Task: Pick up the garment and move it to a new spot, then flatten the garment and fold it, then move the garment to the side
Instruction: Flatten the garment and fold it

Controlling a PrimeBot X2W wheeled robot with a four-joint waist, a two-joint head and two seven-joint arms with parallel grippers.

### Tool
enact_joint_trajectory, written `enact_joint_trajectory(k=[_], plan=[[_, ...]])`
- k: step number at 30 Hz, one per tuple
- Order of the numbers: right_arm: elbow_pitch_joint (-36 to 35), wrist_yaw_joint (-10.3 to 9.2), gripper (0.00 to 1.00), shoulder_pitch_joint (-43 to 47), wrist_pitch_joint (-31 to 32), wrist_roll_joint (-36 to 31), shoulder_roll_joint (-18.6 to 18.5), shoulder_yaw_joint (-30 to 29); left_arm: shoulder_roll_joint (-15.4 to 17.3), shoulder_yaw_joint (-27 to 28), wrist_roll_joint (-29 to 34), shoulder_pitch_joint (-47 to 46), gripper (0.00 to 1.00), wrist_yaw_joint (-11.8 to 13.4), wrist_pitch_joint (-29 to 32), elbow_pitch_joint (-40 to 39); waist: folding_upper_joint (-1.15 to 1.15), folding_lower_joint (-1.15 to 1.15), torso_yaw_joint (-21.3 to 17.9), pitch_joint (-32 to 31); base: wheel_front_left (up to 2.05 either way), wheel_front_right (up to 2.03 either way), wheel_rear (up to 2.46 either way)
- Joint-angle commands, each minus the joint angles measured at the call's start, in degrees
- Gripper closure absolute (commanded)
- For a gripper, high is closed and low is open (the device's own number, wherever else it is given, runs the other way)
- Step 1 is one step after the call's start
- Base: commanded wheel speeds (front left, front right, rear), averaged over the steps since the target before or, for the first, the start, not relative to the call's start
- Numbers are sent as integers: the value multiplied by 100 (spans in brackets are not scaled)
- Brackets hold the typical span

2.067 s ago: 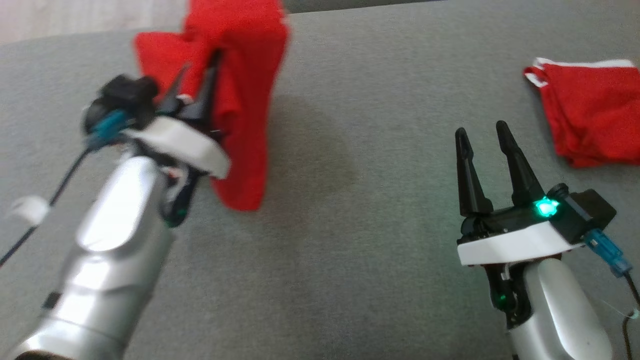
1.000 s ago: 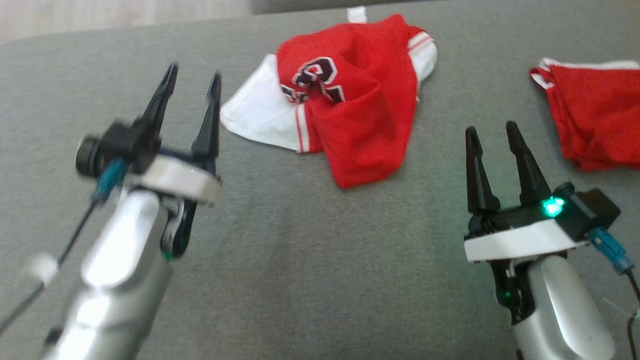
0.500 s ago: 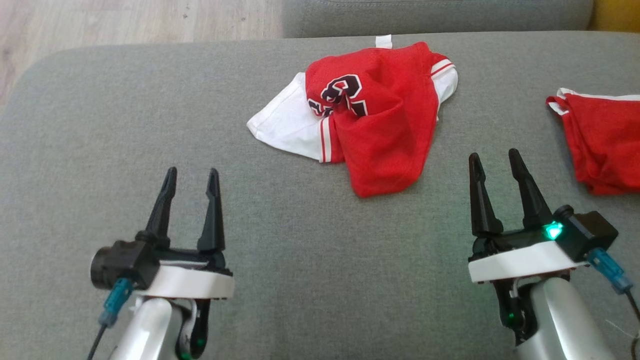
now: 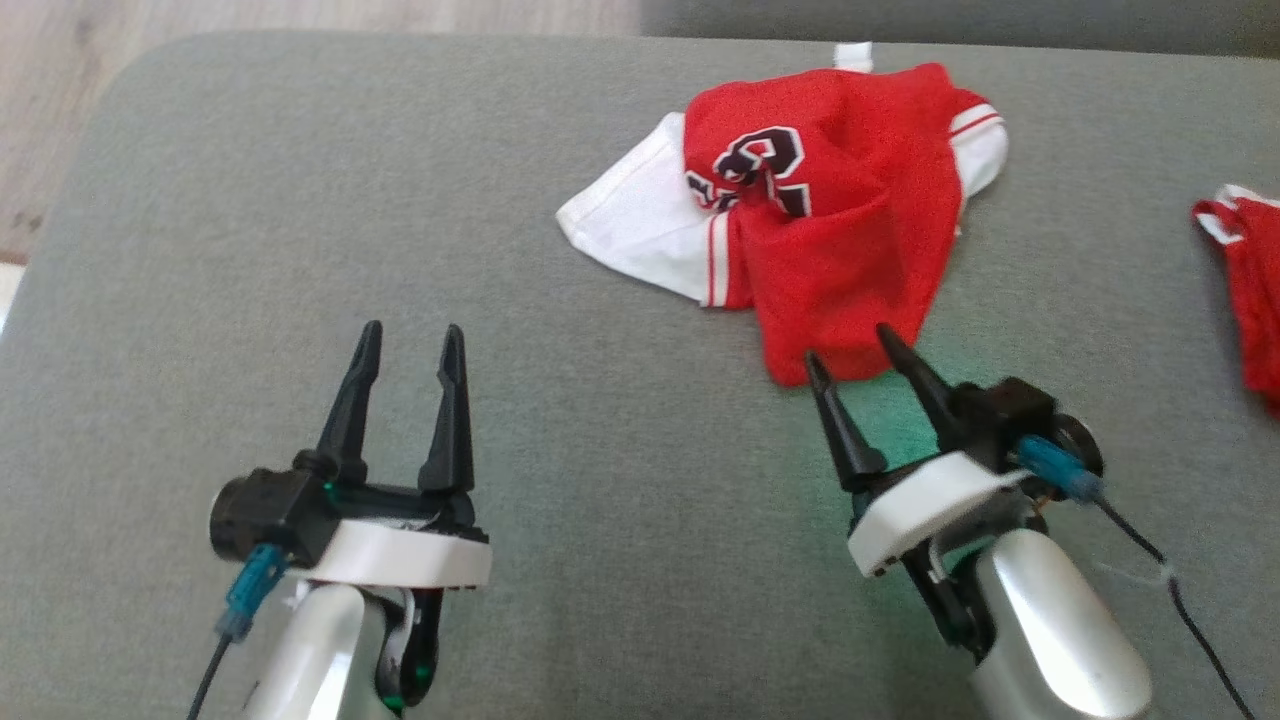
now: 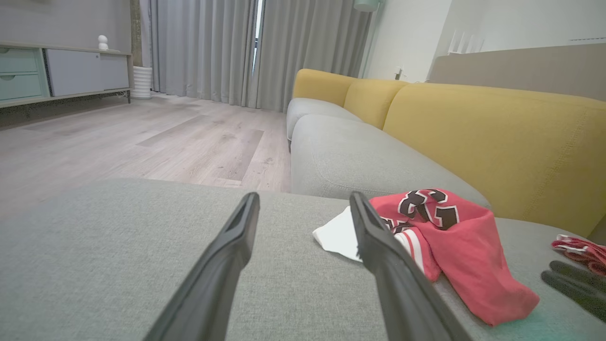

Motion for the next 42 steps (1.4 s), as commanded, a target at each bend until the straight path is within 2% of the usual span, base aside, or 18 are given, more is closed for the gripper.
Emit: enact_joint_trajectory(k=[1,11,12,13,20,25,31,38,42], plan=[[-76,-5,0,-213,48,-66,6,155,9,225,46,-230,0,-32,-35,-143,0,0,96,55,0,0,0],[1486,-5,0,-919,452,-939,6,90,-131,361,129,-262,0,-167,-36,-35,0,0,375,119,0,0,0],[1581,-5,54,-962,451,-1017,6,53,-137,377,137,-257,0,-172,-36,-30,0,0,374,118,0,0,0],[1646,-5,100,-997,414,-1097,6,-1,-141,392,145,-248,0,-177,-36,-26,0,0,366,112,0,0,0],[1560,-5,100,-906,-110,-1203,6,-793,-158,484,187,-181,0,-225,-36,8,0,0,112,-26,0,0,0],[1047,-5,100,-605,-381,-1188,6,-1622,-163,514,202,-125,0,-249,-36,-12,0,0,-154,-183,0,0,0],[351,-5,100,-161,-300,-1161,6,-2360,-164,489,181,-35,0,-239,-36,-38,0,0,-429,-343,0,0,0],[-147,-5,100,285,-124,-1185,6,-2863,-165,505,187,55,0,-228,-36,-60,0,0,-602,-411,0,0,0],[-234,-5,100,571,9,-1089,6,-2835,-165,541,182,79,0,-205,-36,-123,0,0,-711,-366,0,0,0]])
